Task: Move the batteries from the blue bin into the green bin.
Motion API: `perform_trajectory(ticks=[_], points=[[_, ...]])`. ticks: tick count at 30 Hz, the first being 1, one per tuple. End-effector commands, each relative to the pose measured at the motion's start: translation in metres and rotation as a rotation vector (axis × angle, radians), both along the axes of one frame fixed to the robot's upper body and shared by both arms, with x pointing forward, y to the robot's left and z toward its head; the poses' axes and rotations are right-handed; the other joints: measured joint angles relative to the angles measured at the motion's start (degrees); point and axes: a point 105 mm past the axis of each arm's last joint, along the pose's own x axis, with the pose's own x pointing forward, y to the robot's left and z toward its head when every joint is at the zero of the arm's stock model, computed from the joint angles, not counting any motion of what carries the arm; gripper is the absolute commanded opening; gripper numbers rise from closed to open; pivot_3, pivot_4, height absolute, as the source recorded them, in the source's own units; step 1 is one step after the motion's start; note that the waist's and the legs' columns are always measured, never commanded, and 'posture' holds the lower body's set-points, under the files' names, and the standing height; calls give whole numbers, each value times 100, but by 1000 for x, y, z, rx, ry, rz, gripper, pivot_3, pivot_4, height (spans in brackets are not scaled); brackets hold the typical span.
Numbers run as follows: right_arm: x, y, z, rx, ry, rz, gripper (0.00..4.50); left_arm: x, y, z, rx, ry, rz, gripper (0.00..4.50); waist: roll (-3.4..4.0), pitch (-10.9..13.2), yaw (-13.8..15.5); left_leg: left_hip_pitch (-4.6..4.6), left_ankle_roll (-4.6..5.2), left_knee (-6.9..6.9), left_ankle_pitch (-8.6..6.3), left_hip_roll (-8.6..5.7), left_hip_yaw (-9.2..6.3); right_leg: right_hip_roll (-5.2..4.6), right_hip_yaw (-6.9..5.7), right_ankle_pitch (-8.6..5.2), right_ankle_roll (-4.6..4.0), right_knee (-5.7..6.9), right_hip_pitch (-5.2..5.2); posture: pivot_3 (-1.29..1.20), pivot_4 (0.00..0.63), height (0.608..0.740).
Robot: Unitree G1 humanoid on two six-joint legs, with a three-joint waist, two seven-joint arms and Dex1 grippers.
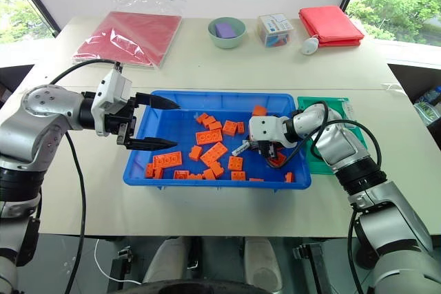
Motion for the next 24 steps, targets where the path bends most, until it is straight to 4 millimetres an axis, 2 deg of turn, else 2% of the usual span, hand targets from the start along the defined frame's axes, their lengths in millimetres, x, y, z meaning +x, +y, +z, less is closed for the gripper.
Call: perform_trajectory(ticks=[1,12,16,18,21,23,24], points=[[3,-1,9,13,-39,-2,1166,-2,1,8,7,-43,-6,4500,0,0,0,0,0,0,0,0,0,0,0,0,0,0,0,0,150,736],[-1,-6,3,-5,-3,-15,1166,-2,-1,6,5,-46,-17,4500,0,0,1,0,0,0,0,0,0,0,0,0,0,0,1,0,150,736],[-3,-9,0,-18,11,-29,25,-3,-1,5,5,-44,-20,4500,0,0,1,2,0,1,0,0,0,0,0,0,0,0,3,0,150,736],[-2,-6,2,5,10,-47,25,-4,-1,4,6,-41,-22,4500,0,0,1,2,0,1,0,0,-1,0,0,0,0,0,3,0,150,736],[-4,-6,10,25,5,-65,25,-4,-1,4,7,-40,-25,4500,0,0,2,2,0,1,0,0,-1,0,0,0,0,1,3,0,150,736],[-7,-7,25,64,1,-83,25,-3,-1,4,6,-39,-27,4500,0,0,11,2,0,1,0,0,-1,0,0,0,0,0,4,0,150,736],[-8,-7,40,109,-12,-106,25,-3,-1,4,6,-40,-28,4500,0,0,15,2,0,1,0,0,-1,-1,0,0,0,1,3,0,150,736]])
